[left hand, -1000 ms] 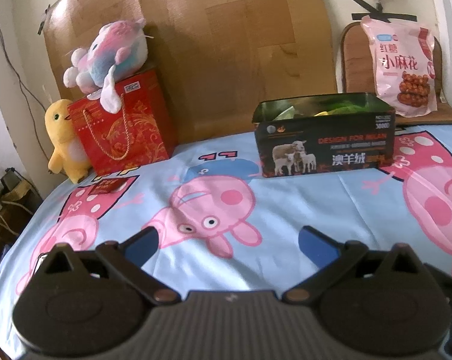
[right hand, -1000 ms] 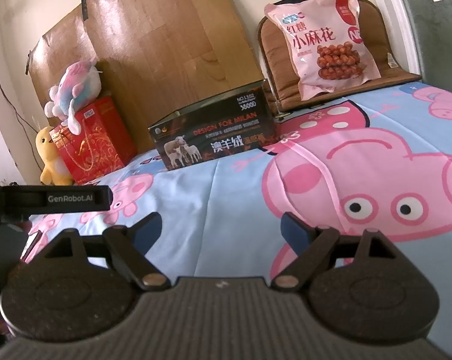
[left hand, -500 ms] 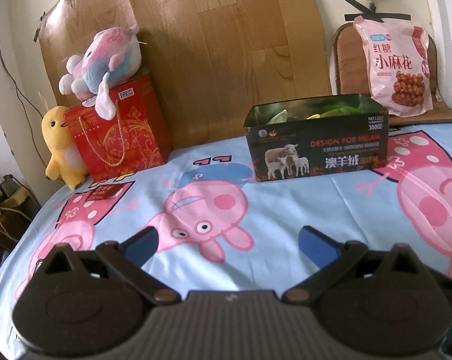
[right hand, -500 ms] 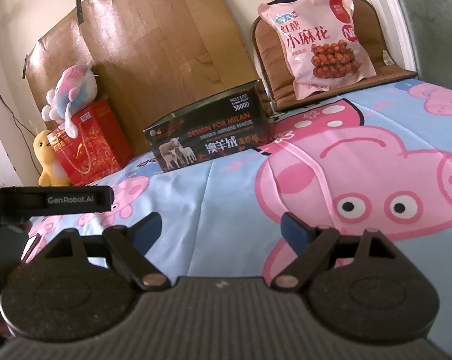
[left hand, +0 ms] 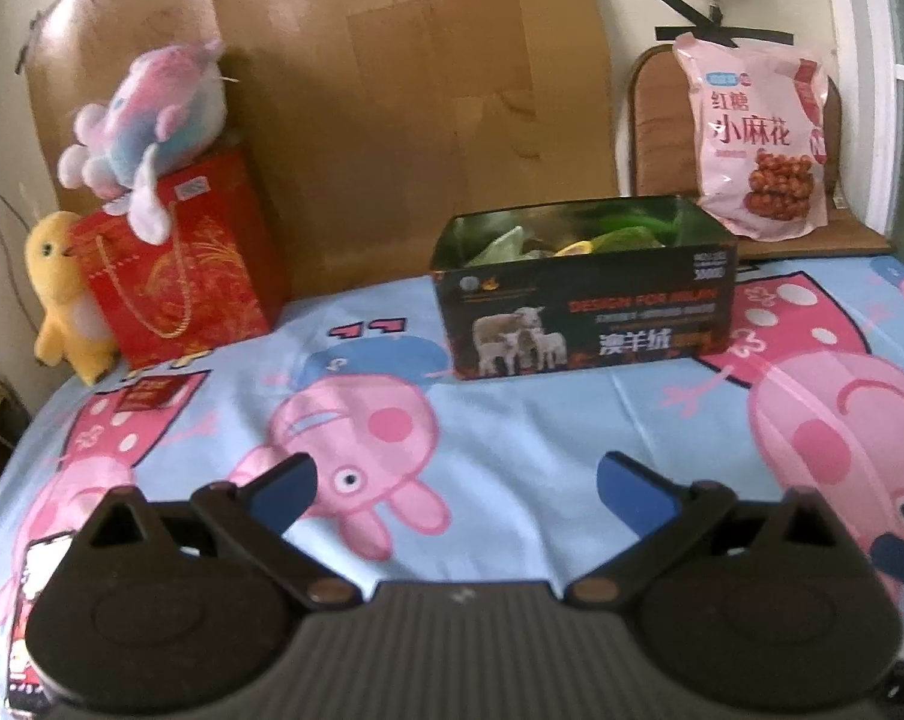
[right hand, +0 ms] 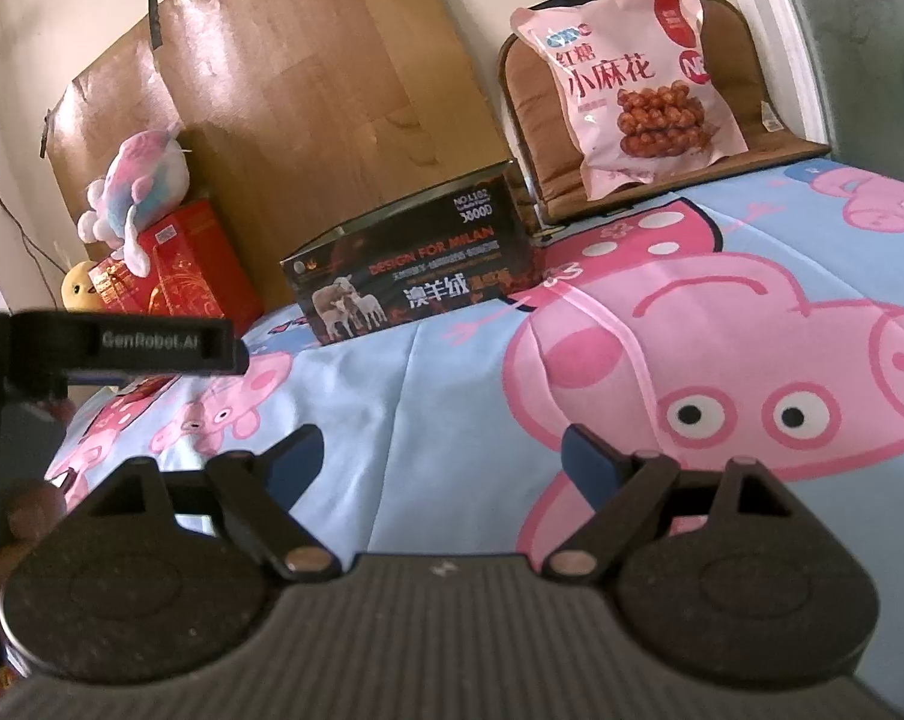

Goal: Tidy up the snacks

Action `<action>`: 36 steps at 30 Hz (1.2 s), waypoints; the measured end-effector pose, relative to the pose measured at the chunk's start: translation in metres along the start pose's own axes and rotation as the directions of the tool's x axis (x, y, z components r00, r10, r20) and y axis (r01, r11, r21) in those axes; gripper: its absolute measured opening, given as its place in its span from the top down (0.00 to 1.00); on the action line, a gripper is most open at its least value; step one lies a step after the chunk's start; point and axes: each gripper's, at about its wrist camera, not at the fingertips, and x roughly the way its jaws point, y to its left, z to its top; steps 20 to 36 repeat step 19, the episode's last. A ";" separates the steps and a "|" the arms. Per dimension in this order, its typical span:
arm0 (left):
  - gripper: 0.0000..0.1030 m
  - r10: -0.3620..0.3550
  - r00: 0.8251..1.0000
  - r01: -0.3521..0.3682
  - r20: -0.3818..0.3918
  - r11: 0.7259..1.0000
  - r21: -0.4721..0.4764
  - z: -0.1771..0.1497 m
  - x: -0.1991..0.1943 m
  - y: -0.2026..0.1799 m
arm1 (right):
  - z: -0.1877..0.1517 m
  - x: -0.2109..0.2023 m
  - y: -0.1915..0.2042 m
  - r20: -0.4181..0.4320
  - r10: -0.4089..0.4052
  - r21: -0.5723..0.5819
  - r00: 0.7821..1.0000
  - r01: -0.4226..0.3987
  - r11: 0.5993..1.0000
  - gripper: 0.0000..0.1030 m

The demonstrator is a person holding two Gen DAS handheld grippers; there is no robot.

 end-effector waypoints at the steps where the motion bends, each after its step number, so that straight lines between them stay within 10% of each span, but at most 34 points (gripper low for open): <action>1: 0.00 -0.004 1.000 0.004 -0.004 1.000 0.001 0.002 0.002 -0.001 | 0.000 0.000 0.000 -0.002 -0.001 0.000 1.000 0.001 1.000 0.14; 36: 0.00 -0.101 0.994 0.101 -0.032 0.995 -0.012 0.015 0.018 -0.005 | 0.004 -0.003 0.001 0.023 -0.021 -0.022 1.000 0.022 1.000 0.14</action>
